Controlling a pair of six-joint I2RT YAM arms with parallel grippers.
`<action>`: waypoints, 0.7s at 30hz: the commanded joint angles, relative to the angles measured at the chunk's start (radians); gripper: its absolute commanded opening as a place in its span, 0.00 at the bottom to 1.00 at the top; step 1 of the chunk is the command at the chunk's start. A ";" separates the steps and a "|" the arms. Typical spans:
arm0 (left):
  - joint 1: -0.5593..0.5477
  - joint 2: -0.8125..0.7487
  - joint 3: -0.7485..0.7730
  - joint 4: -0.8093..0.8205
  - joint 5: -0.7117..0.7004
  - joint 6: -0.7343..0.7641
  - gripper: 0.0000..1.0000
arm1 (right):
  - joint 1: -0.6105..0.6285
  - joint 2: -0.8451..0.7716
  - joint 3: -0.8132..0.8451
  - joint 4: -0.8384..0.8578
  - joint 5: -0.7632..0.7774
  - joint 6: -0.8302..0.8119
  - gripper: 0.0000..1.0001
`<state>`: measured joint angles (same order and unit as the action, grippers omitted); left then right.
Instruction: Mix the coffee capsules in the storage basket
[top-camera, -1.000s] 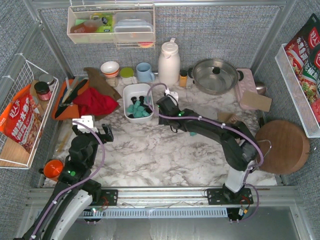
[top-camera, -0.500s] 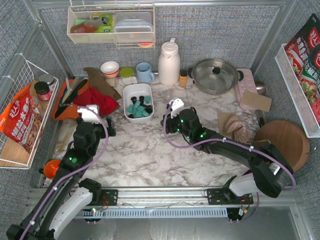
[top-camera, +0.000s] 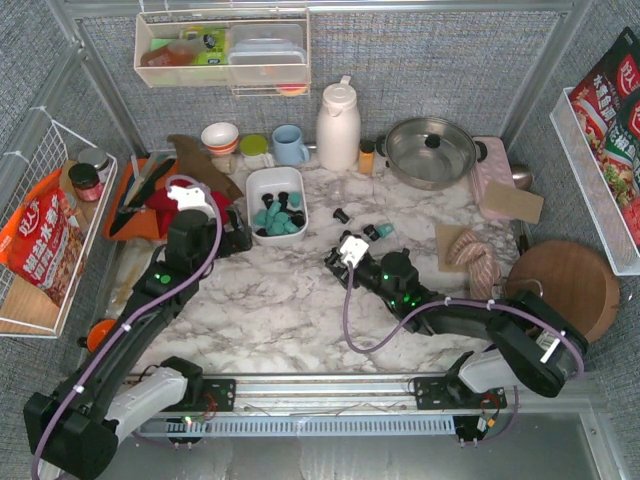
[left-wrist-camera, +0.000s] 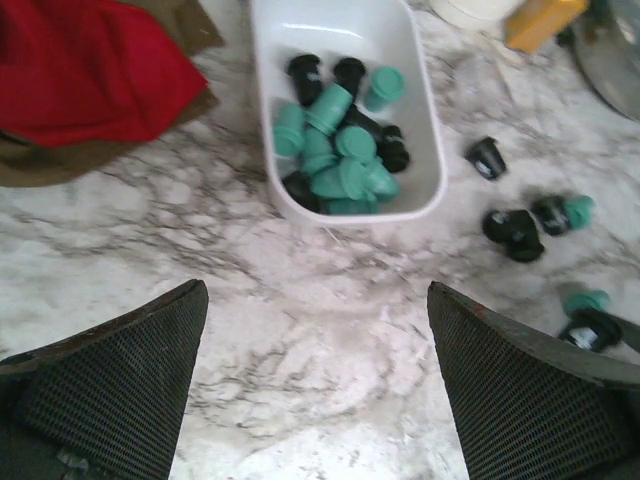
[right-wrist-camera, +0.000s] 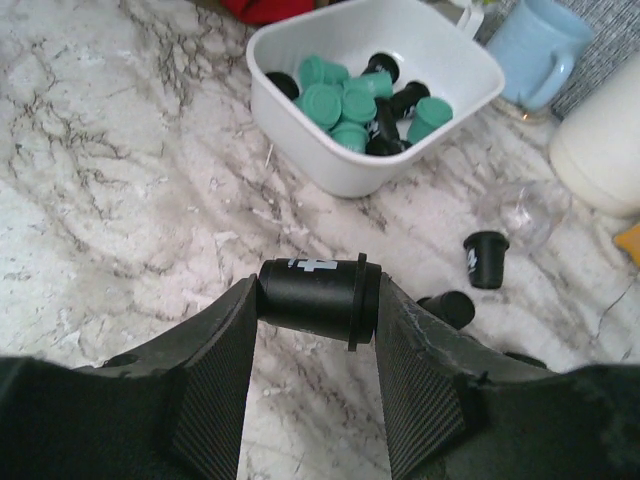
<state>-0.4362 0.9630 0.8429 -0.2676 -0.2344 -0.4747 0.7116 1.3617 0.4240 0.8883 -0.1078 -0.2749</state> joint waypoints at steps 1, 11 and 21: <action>0.001 -0.033 -0.086 0.187 0.247 -0.064 0.99 | 0.000 0.035 -0.004 0.161 -0.024 -0.049 0.00; -0.114 0.029 -0.191 0.390 0.465 -0.061 0.82 | -0.001 0.168 -0.142 0.496 -0.178 -0.112 0.00; -0.274 0.153 -0.259 0.585 0.491 -0.029 0.69 | -0.001 0.082 -0.151 0.422 -0.253 -0.185 0.00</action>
<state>-0.6792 1.0813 0.5980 0.1680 0.2207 -0.5217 0.7116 1.4776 0.2714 1.3117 -0.3088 -0.4202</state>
